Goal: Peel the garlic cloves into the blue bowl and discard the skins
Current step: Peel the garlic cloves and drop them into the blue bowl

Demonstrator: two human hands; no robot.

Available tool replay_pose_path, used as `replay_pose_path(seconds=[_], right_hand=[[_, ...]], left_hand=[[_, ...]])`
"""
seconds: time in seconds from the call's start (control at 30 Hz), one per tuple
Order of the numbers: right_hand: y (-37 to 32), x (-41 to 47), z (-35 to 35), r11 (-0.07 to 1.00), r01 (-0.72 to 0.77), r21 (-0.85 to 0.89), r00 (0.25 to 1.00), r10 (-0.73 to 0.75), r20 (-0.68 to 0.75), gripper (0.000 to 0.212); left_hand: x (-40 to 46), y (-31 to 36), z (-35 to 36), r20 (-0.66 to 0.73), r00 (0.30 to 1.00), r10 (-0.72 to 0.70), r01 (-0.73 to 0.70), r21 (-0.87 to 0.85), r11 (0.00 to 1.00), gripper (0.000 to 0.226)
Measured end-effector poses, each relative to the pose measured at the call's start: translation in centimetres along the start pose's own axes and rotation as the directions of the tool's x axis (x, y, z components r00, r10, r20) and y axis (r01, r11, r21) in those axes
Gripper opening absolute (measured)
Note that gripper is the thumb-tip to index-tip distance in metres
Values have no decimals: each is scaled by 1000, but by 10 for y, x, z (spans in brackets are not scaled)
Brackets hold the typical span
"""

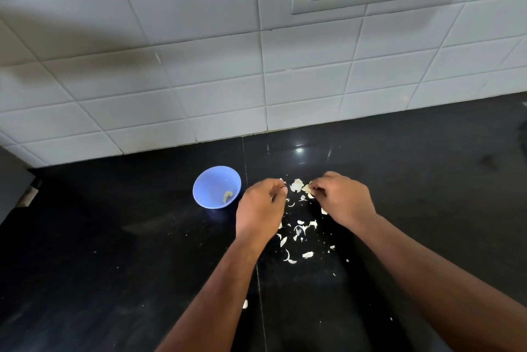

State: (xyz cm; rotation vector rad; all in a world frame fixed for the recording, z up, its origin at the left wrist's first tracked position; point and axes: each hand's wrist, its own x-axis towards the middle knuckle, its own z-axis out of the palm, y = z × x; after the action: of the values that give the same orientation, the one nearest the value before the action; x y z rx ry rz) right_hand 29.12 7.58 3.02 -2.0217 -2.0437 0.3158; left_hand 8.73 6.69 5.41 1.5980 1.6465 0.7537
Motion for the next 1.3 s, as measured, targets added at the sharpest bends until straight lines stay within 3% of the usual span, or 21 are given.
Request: replay_pose_path(seconds=[0.13,0.27,0.37,0.4,0.47,0.53,0.57,0.77,0.83,0.9,0.97,1.1,1.2,1.3], right_hand=[[8,15,9,996,54,-67,991,-46,128,18],[13,22,12,1000,2,26,985,-7,175,15],[22,23,11,963,-88,256,989,54,136,11],[25,23,9,910,-129,394,988,83,133,10],[24,20,2,696,-233,679,971,135,196,13],[19,15,-5,493,-272,826,962,115,248,16],[18,13,-8,468,-255,846,966,91,241,17],[18,5,-25,646,-134,752,979,-34,203,32],[20,4,-28,631,-141,763,978,-33,208,33],[20,4,-32,516,-194,834,974,2,226,30],[20,4,-35,384,-255,888,965,36,261,23],[23,4,-34,265,-296,918,955,78,285,13],[22,5,-32,239,-278,931,959,128,253,13],[19,4,-31,293,-258,921,962,163,218,12]], left_hand=[[2,2,8,0,998,-68,68,-19,997,17],[3,4,15,-17,995,-95,94,-59,994,9],[3,8,22,-28,992,-124,120,-103,987,12],[3,11,26,-28,990,-136,132,-122,984,12],[4,16,35,5,986,-165,163,-195,967,9],[4,22,43,98,971,-216,237,-331,914,12],[5,27,47,162,954,-252,297,-406,864,14],[10,37,58,350,861,-369,508,-633,584,7],[11,37,59,374,851,-369,524,-656,544,7],[13,37,60,368,856,-363,514,-684,518,12],[14,35,61,331,869,-368,490,-683,542,14],[11,31,63,247,930,-273,361,-464,809,11],[7,30,64,220,956,-194,258,-315,914,17],[4,31,64,159,975,-157,200,-312,929,15]])
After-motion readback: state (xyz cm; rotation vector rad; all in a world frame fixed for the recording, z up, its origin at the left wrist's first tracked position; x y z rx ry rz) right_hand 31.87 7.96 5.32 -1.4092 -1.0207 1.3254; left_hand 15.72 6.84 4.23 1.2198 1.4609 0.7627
